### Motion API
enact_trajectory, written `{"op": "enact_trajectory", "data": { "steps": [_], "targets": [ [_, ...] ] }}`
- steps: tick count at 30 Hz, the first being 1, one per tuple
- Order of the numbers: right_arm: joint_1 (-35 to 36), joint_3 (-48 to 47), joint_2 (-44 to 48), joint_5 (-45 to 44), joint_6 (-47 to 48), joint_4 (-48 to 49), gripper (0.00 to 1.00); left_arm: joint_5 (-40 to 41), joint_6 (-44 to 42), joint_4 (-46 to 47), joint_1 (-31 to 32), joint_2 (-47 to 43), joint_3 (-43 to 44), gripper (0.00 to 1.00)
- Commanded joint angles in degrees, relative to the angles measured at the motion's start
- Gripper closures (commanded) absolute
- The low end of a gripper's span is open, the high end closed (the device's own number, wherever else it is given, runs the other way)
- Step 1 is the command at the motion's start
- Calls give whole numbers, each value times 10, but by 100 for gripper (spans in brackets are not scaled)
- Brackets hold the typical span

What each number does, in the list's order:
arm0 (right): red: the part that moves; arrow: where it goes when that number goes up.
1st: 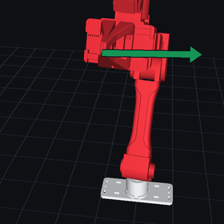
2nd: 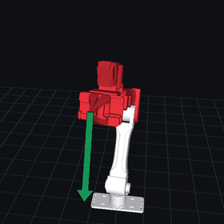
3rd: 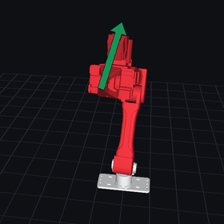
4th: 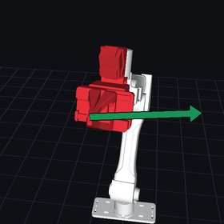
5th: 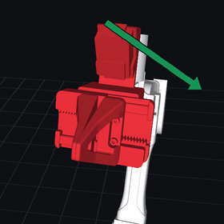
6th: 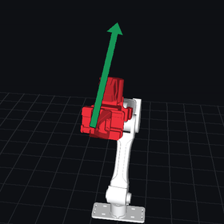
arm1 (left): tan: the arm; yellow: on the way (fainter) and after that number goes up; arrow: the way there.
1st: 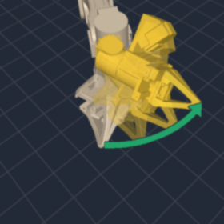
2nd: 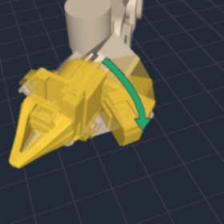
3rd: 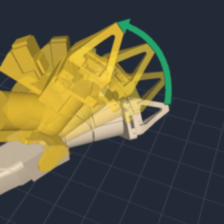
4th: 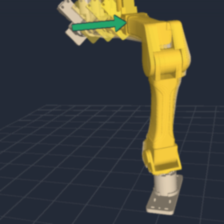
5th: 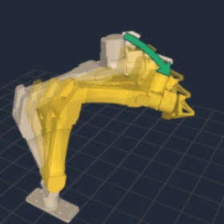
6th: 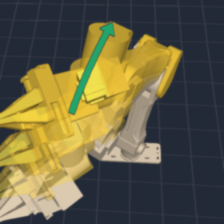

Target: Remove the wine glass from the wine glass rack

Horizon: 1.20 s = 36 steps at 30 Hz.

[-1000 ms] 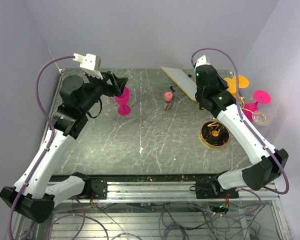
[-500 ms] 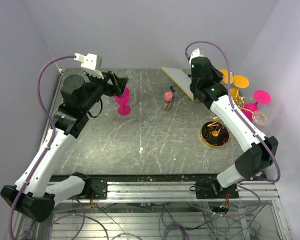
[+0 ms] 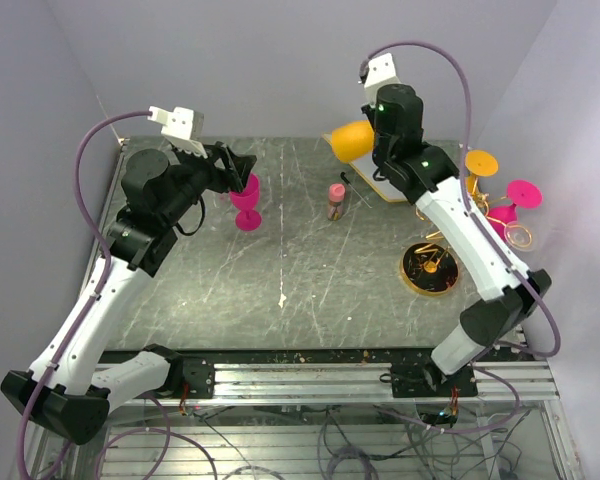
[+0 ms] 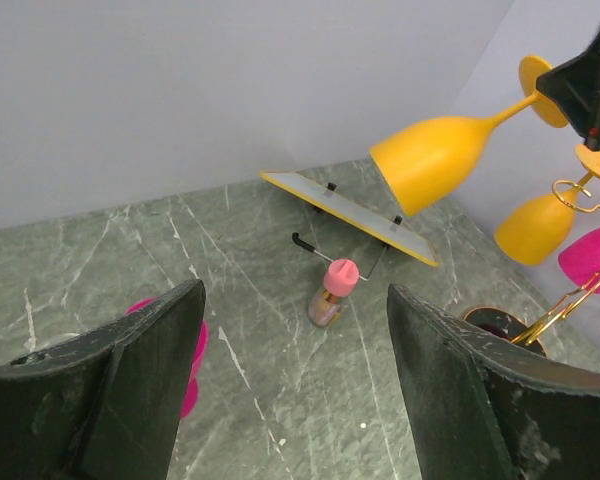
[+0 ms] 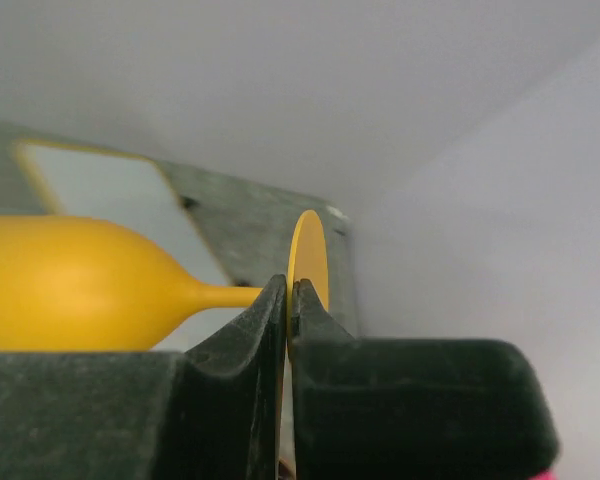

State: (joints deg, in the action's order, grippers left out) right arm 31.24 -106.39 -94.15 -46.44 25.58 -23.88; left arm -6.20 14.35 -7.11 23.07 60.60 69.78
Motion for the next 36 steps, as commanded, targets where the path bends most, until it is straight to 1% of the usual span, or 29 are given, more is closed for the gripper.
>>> {"op": "enact_trajectory", "data": {
  "steps": [1,4,7,9,11,15,18,21,25,27,28,30,32,36],
  "targets": [
    [10,28,85,159,-224,0,100,2,-3,12,-5,-20,-1,17],
    [10,119,161,248,-331,48,100,3,7,15,-6,-44,-7,15],
    [10,219,248,295,-449,109,100,22,49,-2,-6,-79,-19,12],
    [10,279,294,331,-498,143,100,28,89,-24,-6,-111,-27,9],
    [9,309,325,369,-526,145,100,38,135,-64,-6,-144,-26,6],
    [9,326,358,432,-537,123,100,8,196,-122,-6,-191,-6,0],
    [10,361,382,452,-544,134,100,-31,232,-146,-6,-192,16,1],
    [10,409,411,449,-564,168,100,-87,256,-147,-6,-167,28,0],
    [9,462,442,451,-597,222,100,-161,267,-155,-6,-114,60,3],
    [9,473,452,451,-602,230,100,-194,275,-161,-6,-91,75,4],
    [9,477,457,450,-604,232,100,-213,283,-160,-6,-80,77,4],
    [9,484,464,449,-601,236,100,-237,302,-142,-5,-65,69,8],
    [9,487,476,437,-593,232,100,-248,320,-130,-5,-56,54,11],
    [10,487,492,407,-581,216,100,-280,370,-49,-1,-56,1,11]
  ]
}}
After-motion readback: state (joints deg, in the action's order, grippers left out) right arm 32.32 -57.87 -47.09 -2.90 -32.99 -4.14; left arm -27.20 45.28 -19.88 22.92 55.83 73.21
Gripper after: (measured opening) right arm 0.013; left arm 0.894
